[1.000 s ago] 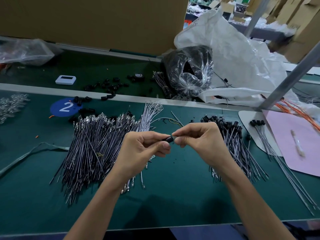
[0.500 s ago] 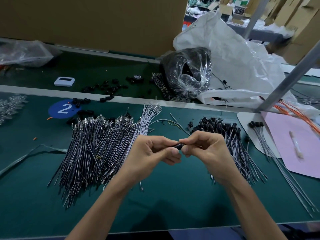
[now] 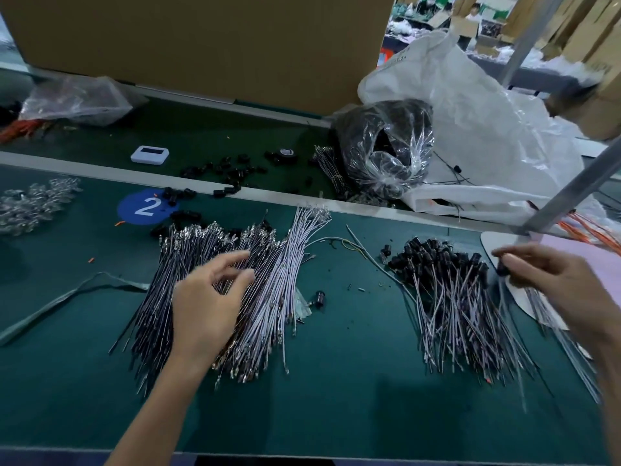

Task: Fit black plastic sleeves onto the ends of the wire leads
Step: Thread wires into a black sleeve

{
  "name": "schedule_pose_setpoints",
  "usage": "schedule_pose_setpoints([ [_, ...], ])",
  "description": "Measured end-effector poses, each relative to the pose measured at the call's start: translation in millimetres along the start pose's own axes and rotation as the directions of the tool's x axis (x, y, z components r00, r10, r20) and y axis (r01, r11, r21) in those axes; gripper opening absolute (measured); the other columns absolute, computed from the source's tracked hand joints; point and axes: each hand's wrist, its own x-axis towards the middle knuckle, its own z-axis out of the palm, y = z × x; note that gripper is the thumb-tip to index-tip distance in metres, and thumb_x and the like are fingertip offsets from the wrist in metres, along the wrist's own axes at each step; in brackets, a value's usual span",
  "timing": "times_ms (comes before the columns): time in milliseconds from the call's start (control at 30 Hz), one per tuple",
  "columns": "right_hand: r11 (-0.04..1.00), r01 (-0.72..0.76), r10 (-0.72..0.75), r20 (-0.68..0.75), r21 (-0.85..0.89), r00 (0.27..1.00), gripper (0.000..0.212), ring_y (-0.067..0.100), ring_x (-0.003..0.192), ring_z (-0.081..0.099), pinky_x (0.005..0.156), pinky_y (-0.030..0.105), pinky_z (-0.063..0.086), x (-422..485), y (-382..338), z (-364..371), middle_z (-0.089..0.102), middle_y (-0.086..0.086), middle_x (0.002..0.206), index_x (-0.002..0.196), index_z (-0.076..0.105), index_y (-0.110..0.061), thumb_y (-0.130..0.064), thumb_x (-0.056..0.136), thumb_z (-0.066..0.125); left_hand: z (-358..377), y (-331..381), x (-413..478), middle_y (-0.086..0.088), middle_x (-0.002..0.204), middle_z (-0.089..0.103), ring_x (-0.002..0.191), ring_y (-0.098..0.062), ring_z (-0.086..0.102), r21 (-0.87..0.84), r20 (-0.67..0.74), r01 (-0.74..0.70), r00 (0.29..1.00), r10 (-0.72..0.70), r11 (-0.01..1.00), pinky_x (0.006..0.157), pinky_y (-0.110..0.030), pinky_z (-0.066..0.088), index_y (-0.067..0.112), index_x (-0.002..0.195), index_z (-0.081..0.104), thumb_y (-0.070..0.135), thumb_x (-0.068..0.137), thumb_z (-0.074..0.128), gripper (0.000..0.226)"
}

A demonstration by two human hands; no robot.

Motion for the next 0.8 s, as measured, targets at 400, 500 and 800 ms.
schedule_pose_setpoints([
  [400,0.908,0.254,-0.131,0.351,-0.334,0.927,0.015,0.01,0.076,0.065,0.077,0.025,0.052,-30,-33,213,0.075,-0.002,0.086,0.09,0.076,-0.017,-0.028,0.091,0.067,9,-12,6,-0.004,0.088,0.072,0.093,-0.028,0.055,0.544,-0.049,-0.062,0.993,0.105,0.837,0.084,-0.041,0.04,0.015,0.113,0.072,0.022,0.082,0.077,0.032],
  [500,0.834,0.171,0.007,0.319,-0.525,0.948,0.04,0.026,0.085,0.065,0.079,0.035,0.053,-30,-38,248,0.071,0.005,0.088,0.091,0.071,-0.013,-0.05,0.094,0.055,3,-15,4,-0.009,0.078,0.071,0.087,-0.033,0.058,0.594,-0.112,-0.016,0.988,0.103,0.804,0.084,-0.046,0.042,0.011,0.104,0.074,0.018,0.079,0.08,0.026],
  [800,0.909,-0.038,0.18,0.31,-0.416,0.934,0.019,0.024,0.072,0.062,0.066,0.039,0.053,-13,-48,259,0.071,0.009,0.079,0.078,0.067,0.001,-0.015,0.082,0.059,-3,-18,9,-0.003,0.068,0.068,0.077,-0.026,0.057,0.516,-0.181,0.007,0.978,0.101,0.856,0.084,-0.041,0.038,0.013,0.093,0.077,0.016,0.081,0.078,0.013],
])
